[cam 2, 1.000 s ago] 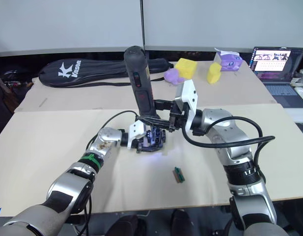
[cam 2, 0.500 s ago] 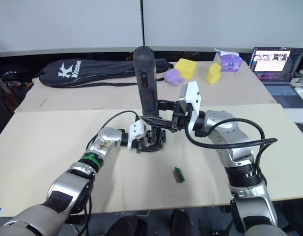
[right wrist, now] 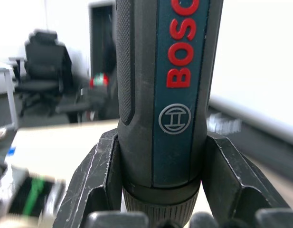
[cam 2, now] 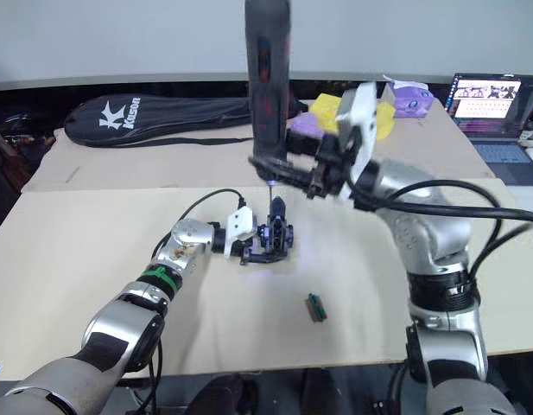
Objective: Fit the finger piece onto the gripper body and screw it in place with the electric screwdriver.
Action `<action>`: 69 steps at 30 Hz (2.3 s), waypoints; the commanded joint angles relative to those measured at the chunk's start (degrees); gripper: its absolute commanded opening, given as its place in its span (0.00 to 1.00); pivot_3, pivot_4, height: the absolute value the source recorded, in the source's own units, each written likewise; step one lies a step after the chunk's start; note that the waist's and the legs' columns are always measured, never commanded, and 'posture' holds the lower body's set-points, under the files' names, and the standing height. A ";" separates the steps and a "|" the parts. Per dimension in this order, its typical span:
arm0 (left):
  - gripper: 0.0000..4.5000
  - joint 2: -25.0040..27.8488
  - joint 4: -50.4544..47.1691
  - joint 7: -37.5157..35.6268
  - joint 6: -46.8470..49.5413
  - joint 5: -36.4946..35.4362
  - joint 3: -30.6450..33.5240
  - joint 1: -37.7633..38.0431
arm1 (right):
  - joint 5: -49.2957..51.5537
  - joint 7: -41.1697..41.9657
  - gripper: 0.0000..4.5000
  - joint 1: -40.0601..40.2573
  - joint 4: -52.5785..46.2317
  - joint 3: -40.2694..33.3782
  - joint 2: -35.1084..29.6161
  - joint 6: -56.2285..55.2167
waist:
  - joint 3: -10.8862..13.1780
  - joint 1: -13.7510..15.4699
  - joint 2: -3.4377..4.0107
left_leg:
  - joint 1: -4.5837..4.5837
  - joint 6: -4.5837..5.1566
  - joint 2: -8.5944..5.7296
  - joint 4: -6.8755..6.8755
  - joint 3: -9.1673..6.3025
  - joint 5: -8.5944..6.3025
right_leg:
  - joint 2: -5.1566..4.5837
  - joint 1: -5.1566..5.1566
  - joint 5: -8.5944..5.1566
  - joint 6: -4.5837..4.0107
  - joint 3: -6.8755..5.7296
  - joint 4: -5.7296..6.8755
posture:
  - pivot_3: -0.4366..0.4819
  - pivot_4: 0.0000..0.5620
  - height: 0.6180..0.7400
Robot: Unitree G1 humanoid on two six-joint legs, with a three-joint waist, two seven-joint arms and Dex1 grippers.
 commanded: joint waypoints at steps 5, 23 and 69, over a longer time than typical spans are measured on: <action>0.52 0.79 1.34 -0.26 0.41 1.16 -0.20 -1.48 | 9.47 3.33 0.42 2.03 -8.09 -2.04 -1.34 4.37 | 0.01 0.00 -0.02 | 0.02 0.11 -0.01 0.05 0.01 0.03 | -0.01 0.11 0.01 0.02 0.03 -0.04 | 0.48 0.27 0.86; 1.00 11.79 -43.57 -19.73 19.90 -11.16 -4.21 17.57 | 10.01 -1.46 0.42 36.03 -28.11 -13.07 -8.56 1.42 | 0.07 1.52 0.01 | 0.06 0.17 0.02 0.05 -0.07 -0.02 | -0.08 0.20 0.01 0.02 0.07 -0.10 | 0.48 0.27 0.86; 1.00 6.46 -42.12 -11.77 16.77 -9.45 -9.85 18.56 | -4.89 -8.59 0.42 56.98 -31.35 -12.62 -2.02 -14.43 | 0.09 1.87 0.00 | 0.63 0.26 0.00 0.07 0.06 -0.06 | 0.01 0.67 -0.04 -0.02 0.20 -0.18 | 0.48 0.27 0.86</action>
